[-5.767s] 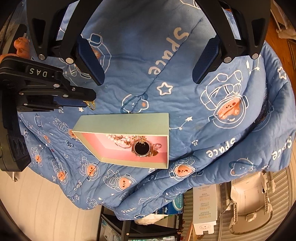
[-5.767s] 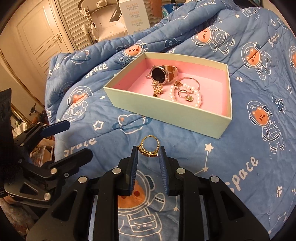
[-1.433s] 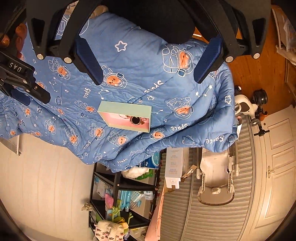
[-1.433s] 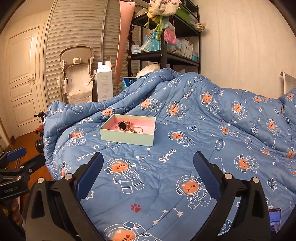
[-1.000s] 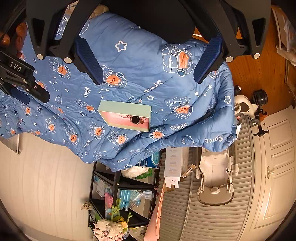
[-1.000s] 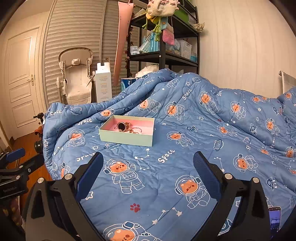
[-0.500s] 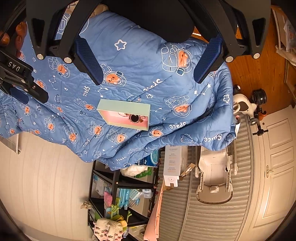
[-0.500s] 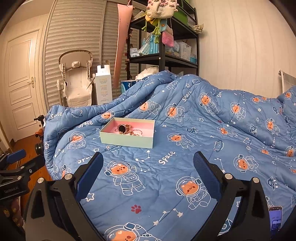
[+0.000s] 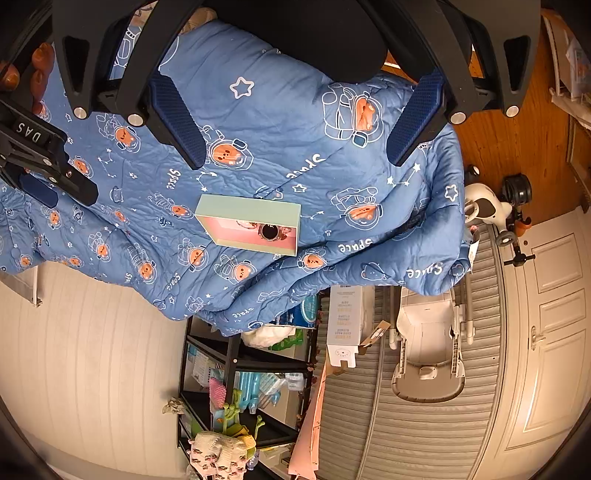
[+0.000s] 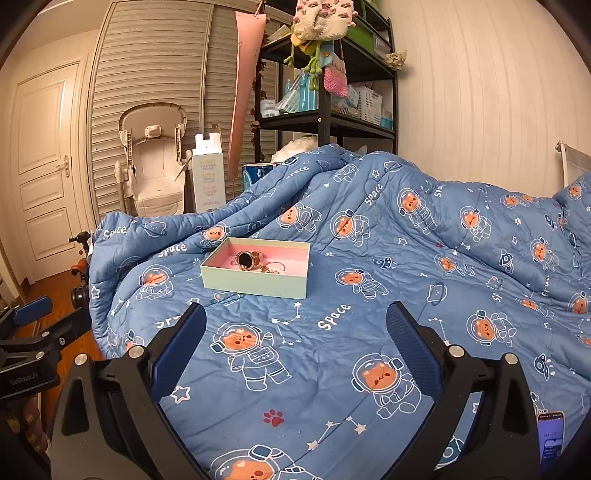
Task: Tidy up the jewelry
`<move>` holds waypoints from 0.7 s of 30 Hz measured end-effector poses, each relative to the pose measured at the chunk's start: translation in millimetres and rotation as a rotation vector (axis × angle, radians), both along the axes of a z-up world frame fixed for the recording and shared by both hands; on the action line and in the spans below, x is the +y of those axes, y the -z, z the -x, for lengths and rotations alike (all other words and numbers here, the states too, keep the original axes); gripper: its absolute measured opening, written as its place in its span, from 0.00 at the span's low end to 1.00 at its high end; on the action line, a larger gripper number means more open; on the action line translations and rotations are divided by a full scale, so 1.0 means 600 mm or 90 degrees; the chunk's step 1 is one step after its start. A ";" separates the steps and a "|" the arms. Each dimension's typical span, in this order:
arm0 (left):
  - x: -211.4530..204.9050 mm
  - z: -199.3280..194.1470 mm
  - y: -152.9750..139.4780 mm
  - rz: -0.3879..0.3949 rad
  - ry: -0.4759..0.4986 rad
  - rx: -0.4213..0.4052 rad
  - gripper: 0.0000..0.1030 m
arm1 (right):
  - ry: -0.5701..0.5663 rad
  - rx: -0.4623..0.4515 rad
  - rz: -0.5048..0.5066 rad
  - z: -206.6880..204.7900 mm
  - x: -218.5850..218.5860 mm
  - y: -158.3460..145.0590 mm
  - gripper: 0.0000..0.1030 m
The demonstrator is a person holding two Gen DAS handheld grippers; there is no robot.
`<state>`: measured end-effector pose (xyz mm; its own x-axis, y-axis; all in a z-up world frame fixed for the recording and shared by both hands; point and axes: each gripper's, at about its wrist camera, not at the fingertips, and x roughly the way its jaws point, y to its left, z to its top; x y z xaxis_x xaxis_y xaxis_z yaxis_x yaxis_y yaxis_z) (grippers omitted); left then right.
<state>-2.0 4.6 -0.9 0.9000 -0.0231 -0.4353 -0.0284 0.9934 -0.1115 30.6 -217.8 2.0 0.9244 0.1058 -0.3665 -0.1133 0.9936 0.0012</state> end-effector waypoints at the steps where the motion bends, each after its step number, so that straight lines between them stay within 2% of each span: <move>1: 0.000 0.000 -0.001 -0.001 0.000 0.000 0.93 | 0.000 -0.001 0.000 0.000 0.000 0.000 0.94; 21: 0.000 0.000 0.001 0.000 0.000 0.001 0.93 | -0.001 -0.001 0.000 0.003 -0.001 -0.002 0.94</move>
